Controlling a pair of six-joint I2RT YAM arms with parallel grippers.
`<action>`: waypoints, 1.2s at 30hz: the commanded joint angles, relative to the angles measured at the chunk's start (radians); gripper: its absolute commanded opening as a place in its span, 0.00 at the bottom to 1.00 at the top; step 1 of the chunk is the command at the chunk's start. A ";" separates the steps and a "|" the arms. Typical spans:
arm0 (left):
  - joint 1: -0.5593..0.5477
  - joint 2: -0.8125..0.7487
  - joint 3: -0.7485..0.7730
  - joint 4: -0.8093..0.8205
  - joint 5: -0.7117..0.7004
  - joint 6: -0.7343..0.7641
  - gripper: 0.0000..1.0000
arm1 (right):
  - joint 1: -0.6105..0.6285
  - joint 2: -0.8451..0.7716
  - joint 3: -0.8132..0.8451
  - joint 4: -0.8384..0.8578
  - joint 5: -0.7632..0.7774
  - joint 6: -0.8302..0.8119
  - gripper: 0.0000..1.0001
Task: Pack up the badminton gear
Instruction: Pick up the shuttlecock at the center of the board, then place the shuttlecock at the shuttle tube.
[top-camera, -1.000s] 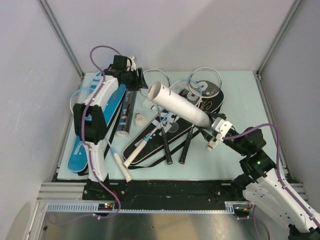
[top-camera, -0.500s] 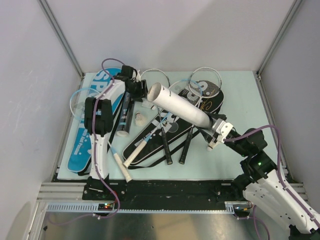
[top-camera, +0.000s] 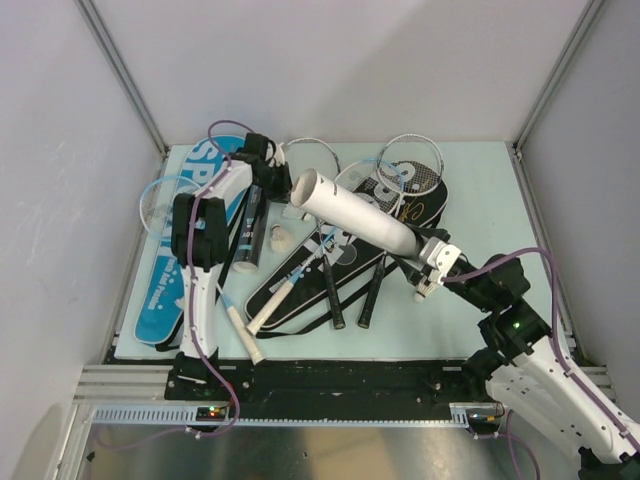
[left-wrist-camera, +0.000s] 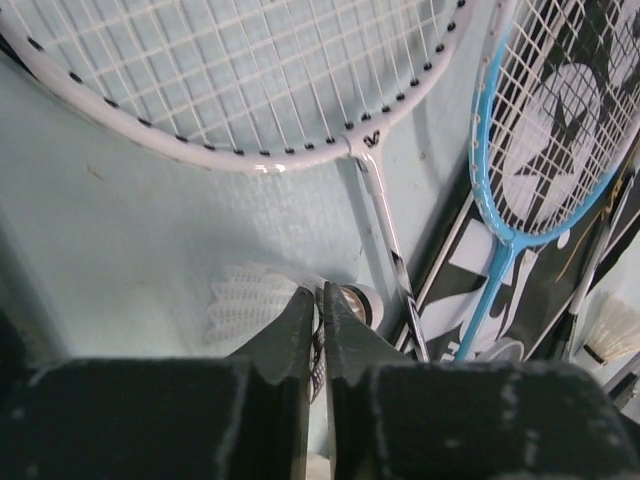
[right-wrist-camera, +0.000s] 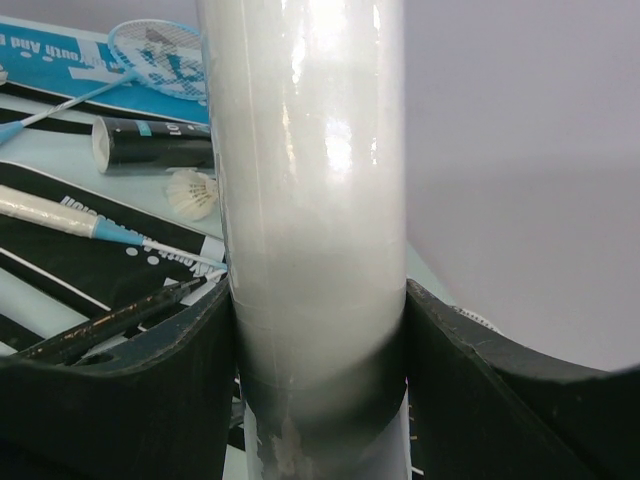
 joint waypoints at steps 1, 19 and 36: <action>-0.011 -0.143 -0.036 0.009 0.041 -0.008 0.04 | 0.005 0.013 0.050 0.058 0.005 0.012 0.38; -0.018 -0.834 -0.280 0.036 0.025 -0.106 0.00 | 0.006 0.062 0.051 -0.039 0.062 -0.011 0.38; -0.053 -1.359 -0.725 0.403 0.047 -0.248 0.00 | 0.024 0.191 0.050 -0.037 0.017 0.024 0.38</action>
